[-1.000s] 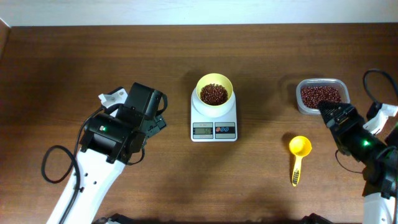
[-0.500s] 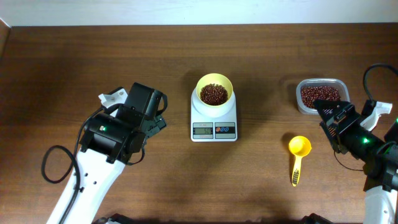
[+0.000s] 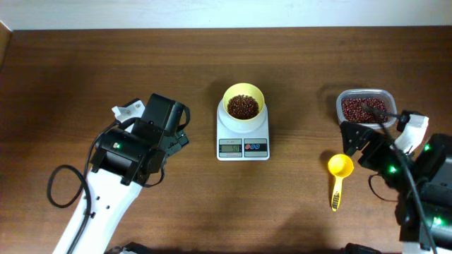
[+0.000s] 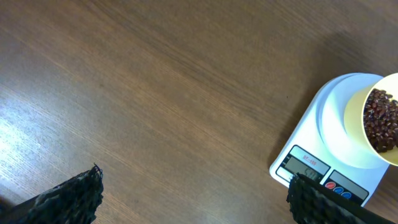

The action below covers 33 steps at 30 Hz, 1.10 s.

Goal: Scoop item into bowl and weigh 50g on scale

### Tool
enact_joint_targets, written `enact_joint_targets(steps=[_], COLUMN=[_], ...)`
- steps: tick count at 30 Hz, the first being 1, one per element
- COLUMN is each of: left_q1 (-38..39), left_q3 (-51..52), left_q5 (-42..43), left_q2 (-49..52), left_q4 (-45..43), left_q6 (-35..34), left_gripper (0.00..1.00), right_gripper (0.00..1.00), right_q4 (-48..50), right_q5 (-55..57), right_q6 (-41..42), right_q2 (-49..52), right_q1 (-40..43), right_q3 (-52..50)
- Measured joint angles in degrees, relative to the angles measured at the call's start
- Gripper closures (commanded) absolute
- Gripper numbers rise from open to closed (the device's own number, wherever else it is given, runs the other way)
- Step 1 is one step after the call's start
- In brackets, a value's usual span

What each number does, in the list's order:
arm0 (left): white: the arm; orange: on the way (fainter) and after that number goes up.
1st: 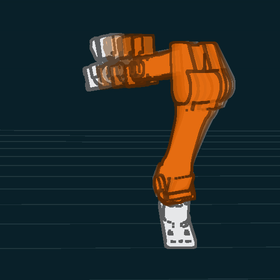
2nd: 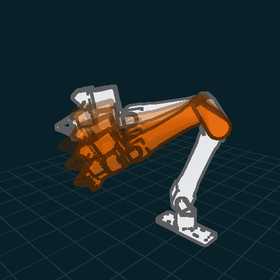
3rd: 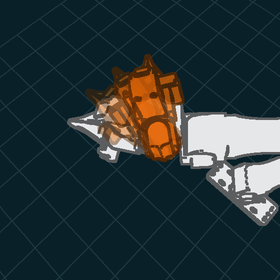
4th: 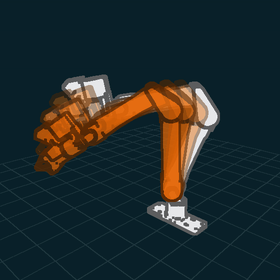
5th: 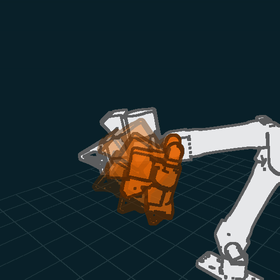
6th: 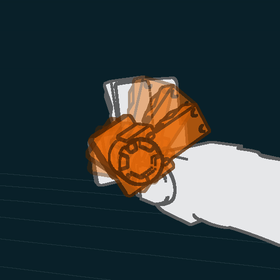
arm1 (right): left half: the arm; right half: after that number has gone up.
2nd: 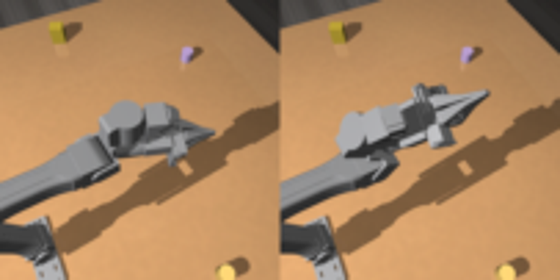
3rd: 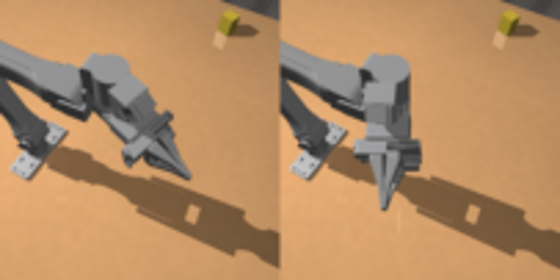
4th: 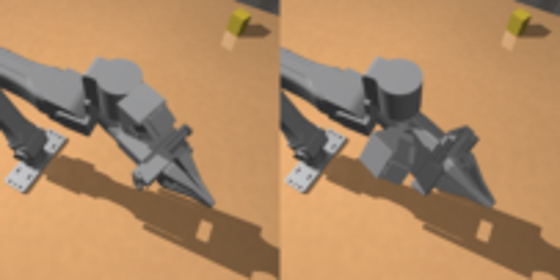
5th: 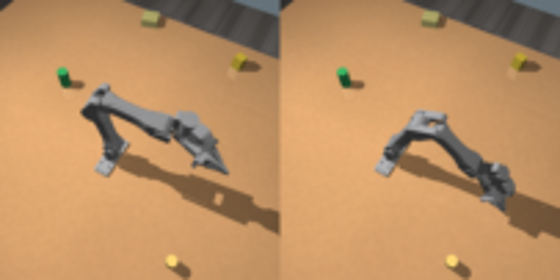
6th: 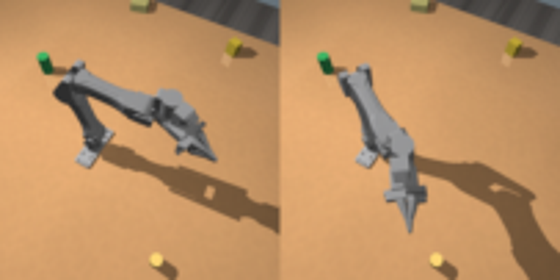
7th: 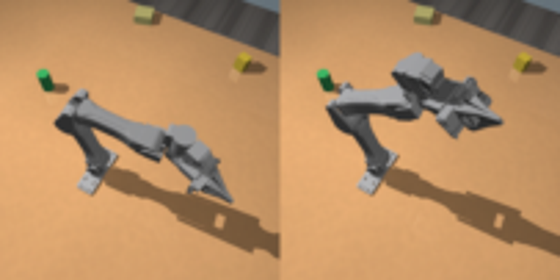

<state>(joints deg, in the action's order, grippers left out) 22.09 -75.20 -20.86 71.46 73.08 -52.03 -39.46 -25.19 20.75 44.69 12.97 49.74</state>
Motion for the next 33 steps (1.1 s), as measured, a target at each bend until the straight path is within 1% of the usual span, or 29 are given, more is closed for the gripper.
enact_joint_targets(steps=[2,6,9,13,19,22,28,31,33], left_q1=[0.00,0.00,0.00,0.00,0.00,0.00,0.00,0.00,0.00], left_q3=[0.00,0.00,0.00,0.00,0.00,0.00,0.00,0.00,0.00], left_q5=[0.00,0.02,0.02,0.00,0.02,0.02,0.02,0.02,0.02], left_q2=[0.00,0.00,0.00,0.00,0.00,0.00,0.00,0.00,0.00], left_q4=[0.00,0.02,0.00,0.02,0.02,0.02,0.00,0.02,0.02], left_q6=[0.00,0.00,0.00,0.00,0.00,0.00,0.00,0.00,0.00], left_gripper=[0.01,0.01,0.01,0.01,0.01,0.01,0.01,0.01,0.01], right_gripper=[0.01,0.01,0.01,0.01,0.01,0.01,0.01,0.01,0.01], right_q4=[-2.43,-7.15,-7.34,-5.99,-0.44,3.34,11.69,15.47,16.90], right_q5=[3.82,8.57,10.84,13.86,15.72,16.13,16.31,16.35,16.37], right_q6=[-0.17,-0.24,-0.24,-0.24,-0.42,-0.44,-0.96,-4.02,-8.07], right_q2=[-2.75,-7.39,-10.62,-18.91,-33.46,-39.08,-43.74,-43.78,-43.78], right_q1=[-3.72,-7.13,-8.35,-10.62,-11.58,-11.58,-11.58,-12.26,-13.73], right_q3=[0.00,-0.02,-0.33,-4.70,-14.38,-19.78,-29.14,-31.36,-32.52])
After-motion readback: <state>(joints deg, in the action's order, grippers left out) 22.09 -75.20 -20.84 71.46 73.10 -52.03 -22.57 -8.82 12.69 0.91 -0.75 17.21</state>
